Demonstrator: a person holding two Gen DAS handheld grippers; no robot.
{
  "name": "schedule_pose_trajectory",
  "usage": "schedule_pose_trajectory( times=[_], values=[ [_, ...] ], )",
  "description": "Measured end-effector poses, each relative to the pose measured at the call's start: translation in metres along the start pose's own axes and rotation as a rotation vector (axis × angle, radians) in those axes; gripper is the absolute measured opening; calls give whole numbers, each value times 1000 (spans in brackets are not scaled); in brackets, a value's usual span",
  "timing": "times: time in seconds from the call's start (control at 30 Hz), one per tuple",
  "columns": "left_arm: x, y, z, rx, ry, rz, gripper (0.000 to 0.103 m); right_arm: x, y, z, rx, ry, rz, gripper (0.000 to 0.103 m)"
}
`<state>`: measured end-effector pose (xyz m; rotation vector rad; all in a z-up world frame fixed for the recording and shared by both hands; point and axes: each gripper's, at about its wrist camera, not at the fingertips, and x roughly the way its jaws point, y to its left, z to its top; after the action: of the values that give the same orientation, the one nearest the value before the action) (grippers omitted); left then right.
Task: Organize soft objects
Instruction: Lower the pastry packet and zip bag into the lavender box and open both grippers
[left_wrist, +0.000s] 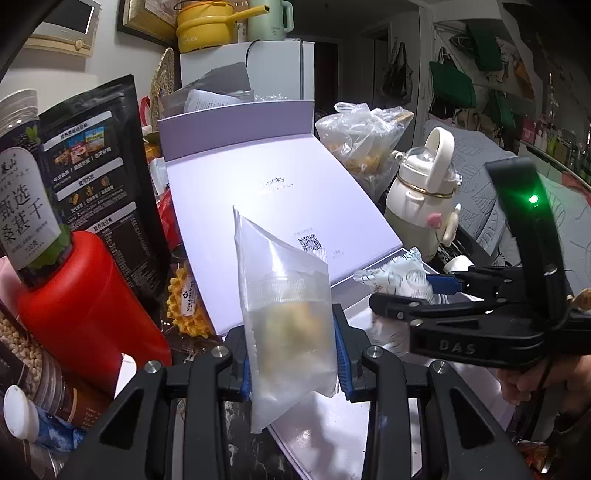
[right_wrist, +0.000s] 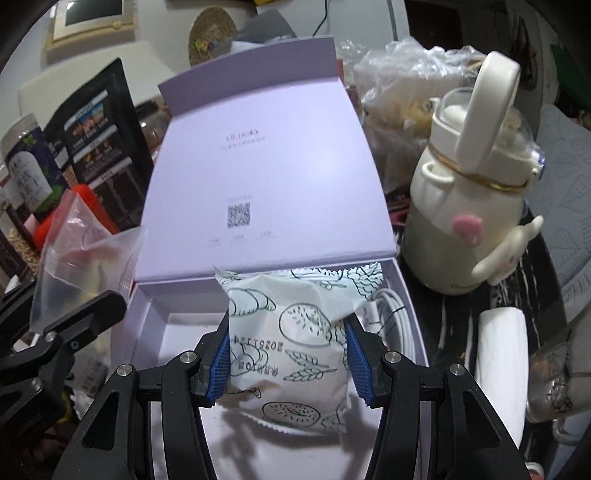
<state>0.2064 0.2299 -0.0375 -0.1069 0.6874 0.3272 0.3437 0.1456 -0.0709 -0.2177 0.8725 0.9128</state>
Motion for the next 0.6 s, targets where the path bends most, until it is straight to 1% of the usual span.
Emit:
schedule_pose_trajectory(
  times=[0.13,0.3,0.5,0.53,0.6],
  values=[
    [5,-1,0,2,14,-4,34,13,-2,0,13,65,-15,54],
    [10,-4,3,10,29,-1,34,17,-3,1,10,92,-49,54],
    [19,-8,7,29,45,21,34,19,-6,1,8,111,-92,56],
    [21,-8,7,29,50,22,34,17,-8,1,11,110,-87,58],
    [25,-9,9,26,61,19,34,11,-11,0,19,100,-84,64]
  ],
)
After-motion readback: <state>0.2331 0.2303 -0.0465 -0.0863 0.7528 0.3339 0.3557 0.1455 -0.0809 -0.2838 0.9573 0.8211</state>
